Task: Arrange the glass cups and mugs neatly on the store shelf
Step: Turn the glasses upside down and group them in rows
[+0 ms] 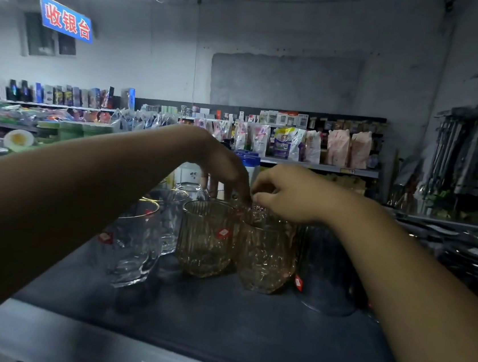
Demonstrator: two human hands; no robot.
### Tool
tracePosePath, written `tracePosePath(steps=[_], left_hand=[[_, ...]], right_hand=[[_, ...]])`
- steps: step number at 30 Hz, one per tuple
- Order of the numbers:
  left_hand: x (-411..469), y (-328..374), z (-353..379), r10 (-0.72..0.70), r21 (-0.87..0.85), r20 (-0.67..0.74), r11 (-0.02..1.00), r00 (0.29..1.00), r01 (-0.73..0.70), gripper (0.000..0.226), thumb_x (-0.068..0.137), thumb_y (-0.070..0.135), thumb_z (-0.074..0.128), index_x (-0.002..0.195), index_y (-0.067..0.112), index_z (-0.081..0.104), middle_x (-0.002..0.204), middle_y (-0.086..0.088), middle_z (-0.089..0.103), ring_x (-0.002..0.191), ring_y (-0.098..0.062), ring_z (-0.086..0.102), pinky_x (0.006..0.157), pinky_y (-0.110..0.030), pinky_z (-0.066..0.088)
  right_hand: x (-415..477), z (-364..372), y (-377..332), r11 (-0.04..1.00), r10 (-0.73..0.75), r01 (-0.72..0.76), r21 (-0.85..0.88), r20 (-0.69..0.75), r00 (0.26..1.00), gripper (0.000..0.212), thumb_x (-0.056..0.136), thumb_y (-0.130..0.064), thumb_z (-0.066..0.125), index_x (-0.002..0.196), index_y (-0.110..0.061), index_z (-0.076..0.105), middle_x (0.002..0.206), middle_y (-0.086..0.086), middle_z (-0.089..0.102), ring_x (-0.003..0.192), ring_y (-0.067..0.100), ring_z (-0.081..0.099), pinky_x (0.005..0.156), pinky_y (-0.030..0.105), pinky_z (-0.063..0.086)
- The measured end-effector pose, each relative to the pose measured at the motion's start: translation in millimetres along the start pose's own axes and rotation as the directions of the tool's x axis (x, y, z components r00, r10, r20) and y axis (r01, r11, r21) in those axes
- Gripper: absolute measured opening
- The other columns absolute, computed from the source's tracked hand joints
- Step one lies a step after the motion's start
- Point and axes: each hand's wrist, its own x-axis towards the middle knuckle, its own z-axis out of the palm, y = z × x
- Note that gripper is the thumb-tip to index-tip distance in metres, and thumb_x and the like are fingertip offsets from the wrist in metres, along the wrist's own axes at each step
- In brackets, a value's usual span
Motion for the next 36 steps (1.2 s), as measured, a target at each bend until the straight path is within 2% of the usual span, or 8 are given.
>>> tracePosePath(steps=[6,11,17,21,24,27,31,36], left_hand=[[-1.3,3.6,4.8,-0.044,-0.079,-0.102,0.996,0.994,0.036,0.043,0.09,0.018,0.074,0.132,0.009,0.063,0.117,-0.009,0.068,0.082,-0.015,0.065,0.058,-0.022,0.053],[-24.9,-8.1,-9.8,0.038,-0.128,-0.276,0.989,0.961,-0.076,0.046,0.086,0.017,0.079,0.129,0.009,0.066,0.121,-0.013,0.071,0.104,-0.028,0.07,0.076,-0.033,0.059],[-60.0,-45.4,-15.1,0.073,-0.35,-0.606,0.87,0.792,-0.348,0.039,0.084,0.018,0.079,0.121,0.014,0.066,0.107,-0.007,0.074,0.082,-0.019,0.073,0.055,-0.017,0.054],[-69.5,-50.5,7.4,0.098,-0.509,-0.705,0.62,0.703,-0.597,0.042,0.081,0.016,0.079,0.119,0.007,0.062,0.109,-0.014,0.073,0.087,-0.023,0.076,0.068,-0.028,0.061],[-66.8,-48.9,19.0,0.123,-0.531,-0.737,0.503,0.664,-0.682,0.052,0.074,0.016,0.082,0.12,0.007,0.06,0.116,-0.015,0.07,0.097,-0.031,0.075,0.078,-0.035,0.062],[-63.2,-54.3,24.8,0.178,-0.518,-0.686,0.56,0.705,-0.646,0.057,0.071,0.018,0.084,0.12,0.015,0.056,0.121,-0.01,0.069,0.101,-0.025,0.074,0.084,-0.037,0.062],[-61.1,-66.6,26.1,0.231,-0.389,-0.57,0.769,0.788,-0.507,0.05,0.08,0.022,0.082,0.124,0.024,0.058,0.116,0.002,0.071,0.099,-0.006,0.072,0.091,-0.031,0.058],[-52.6,-88.6,31.3,0.176,-0.309,-0.622,0.84,0.763,-0.446,0.041,0.084,0.037,0.079,0.12,0.024,0.065,0.112,0.006,0.072,0.1,-0.007,0.07,0.094,-0.036,0.057]], right_hand=[[3.0,2.8,2.1,1.0,0.003,-0.003,0.002,-0.002,1.0,0.027,0.101,-0.027,0.059,0.124,-0.017,0.07,0.117,0.001,0.07,0.1,0.017,0.064,0.09,0.032,0.053],[3.4,1.9,0.8,1.0,0.023,-0.023,-0.002,-0.033,0.999,0.026,0.098,-0.033,0.063,0.118,-0.018,0.07,0.114,0.002,0.069,0.098,0.018,0.064,0.092,0.037,0.055],[4.0,-5.1,-5.5,0.971,0.17,-0.139,0.197,-0.149,0.974,0.064,0.094,-0.061,0.056,0.132,-0.009,0.055,0.115,0.014,0.067,0.101,0.026,0.067,0.088,0.043,0.056],[11.5,-11.4,-22.9,0.452,0.232,-0.112,0.885,0.005,0.973,0.054,0.096,-0.05,0.06,0.13,-0.007,0.056,0.11,0.013,0.074,0.098,0.029,0.073,0.093,0.05,0.058],[14.6,-15.2,-24.0,0.119,0.214,-0.01,0.993,-0.016,0.977,0.053,0.092,-0.027,0.073,0.134,-0.002,0.053,0.108,0.018,0.076,0.097,0.033,0.075,0.088,0.052,0.06],[12.9,-18.2,-20.0,0.288,0.261,-0.022,0.957,-0.056,0.964,0.063,0.082,-0.026,0.082,0.131,-0.001,0.052,0.104,0.015,0.077,0.089,0.031,0.077,0.079,0.045,0.063],[20.9,-26.3,-25.2,0.819,0.3,-0.132,0.559,-0.22,0.928,0.083,0.069,-0.041,0.09,0.14,-0.021,0.052,0.127,0.001,0.058,0.105,0.025,0.067,0.076,0.038,0.06],[48.1,-30.3,-37.2,0.951,0.223,-0.173,0.255,-0.183,0.958,0.082,0.067,-0.042,0.091,0.136,-0.017,0.055,0.125,0.004,0.056,0.093,0.019,0.064,0.063,0.031,0.059]])
